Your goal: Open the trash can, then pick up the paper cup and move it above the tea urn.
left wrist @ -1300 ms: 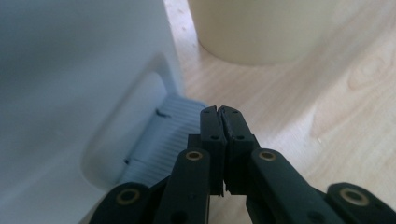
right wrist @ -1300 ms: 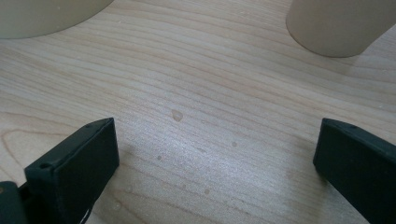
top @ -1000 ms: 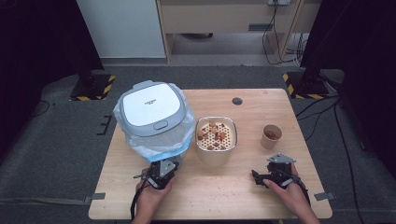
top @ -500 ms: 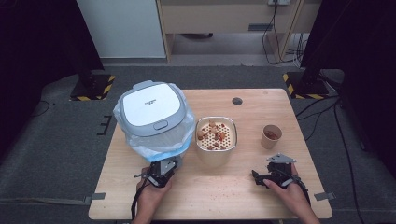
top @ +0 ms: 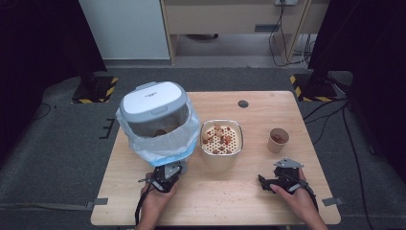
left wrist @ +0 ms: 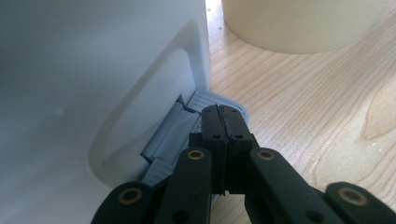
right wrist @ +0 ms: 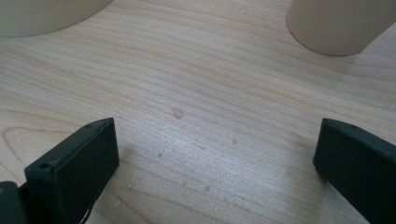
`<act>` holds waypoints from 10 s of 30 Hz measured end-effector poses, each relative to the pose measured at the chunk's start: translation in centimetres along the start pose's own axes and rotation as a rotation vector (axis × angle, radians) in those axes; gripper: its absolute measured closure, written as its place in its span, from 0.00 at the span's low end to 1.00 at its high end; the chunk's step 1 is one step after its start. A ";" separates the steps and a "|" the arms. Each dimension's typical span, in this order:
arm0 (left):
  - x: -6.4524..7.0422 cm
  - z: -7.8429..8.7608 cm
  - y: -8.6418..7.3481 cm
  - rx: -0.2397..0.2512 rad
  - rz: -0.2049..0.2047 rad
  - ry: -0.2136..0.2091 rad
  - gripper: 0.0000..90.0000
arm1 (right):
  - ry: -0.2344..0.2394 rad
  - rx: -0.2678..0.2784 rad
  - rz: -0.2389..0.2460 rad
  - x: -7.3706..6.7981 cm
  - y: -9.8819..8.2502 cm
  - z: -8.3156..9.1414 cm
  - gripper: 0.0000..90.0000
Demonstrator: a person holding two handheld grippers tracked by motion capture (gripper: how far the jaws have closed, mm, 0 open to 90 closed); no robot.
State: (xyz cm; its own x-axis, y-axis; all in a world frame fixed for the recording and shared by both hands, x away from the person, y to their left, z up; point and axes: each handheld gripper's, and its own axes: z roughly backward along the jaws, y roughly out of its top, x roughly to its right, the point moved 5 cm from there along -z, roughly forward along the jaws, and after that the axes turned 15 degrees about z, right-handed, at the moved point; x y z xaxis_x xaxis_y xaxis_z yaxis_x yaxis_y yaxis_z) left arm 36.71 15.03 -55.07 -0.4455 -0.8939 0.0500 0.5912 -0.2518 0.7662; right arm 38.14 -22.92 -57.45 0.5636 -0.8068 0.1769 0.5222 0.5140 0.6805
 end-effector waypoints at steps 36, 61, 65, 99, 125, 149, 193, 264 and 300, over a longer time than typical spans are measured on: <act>-0.4 -0.3 -0.3 -0.023 0.037 -0.019 0.99 | 0.035 0.004 0.012 0.8 0.4 0.5 0.06; -0.5 -0.3 -0.3 -0.022 0.049 -0.028 0.99 | -0.053 0.048 -0.058 2.9 0.6 1.9 0.08; -0.4 -0.3 -0.3 -0.020 0.048 -0.025 0.99 | -0.054 0.045 -0.061 3.0 0.6 1.9 0.09; -0.4 -0.3 -0.3 -0.019 0.044 -0.022 0.99 | -0.067 0.098 -0.181 7.6 5.1 0.4 0.07; -0.3 -0.3 -0.2 -0.015 0.043 -0.023 0.99 | -0.103 0.146 -0.182 8.8 5.3 -3.7 0.18; -0.4 -0.3 -0.3 -0.017 0.051 -0.024 0.99 | -0.100 0.186 -0.104 8.6 5.7 -3.9 0.33; -0.3 -0.3 -0.2 -0.017 0.039 -0.016 0.99 | -0.055 0.222 0.085 10.8 10.4 3.1 0.35; -0.3 -0.3 -0.3 -0.020 0.040 -0.013 0.99 | 0.081 0.342 0.369 6.9 23.6 4.4 0.35; -0.1 -0.4 -0.2 -0.009 0.055 -0.019 0.99 | 0.102 0.377 0.418 4.8 26.8 4.9 0.35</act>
State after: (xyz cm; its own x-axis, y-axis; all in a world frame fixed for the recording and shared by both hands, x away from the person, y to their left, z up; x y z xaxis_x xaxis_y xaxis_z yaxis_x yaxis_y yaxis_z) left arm 36.88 15.08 -55.49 -0.4248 -0.8993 0.1036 0.6212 -0.2063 0.7560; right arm 51.72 -14.40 -34.90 0.7422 -0.5152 0.4287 -0.0125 0.6288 0.7774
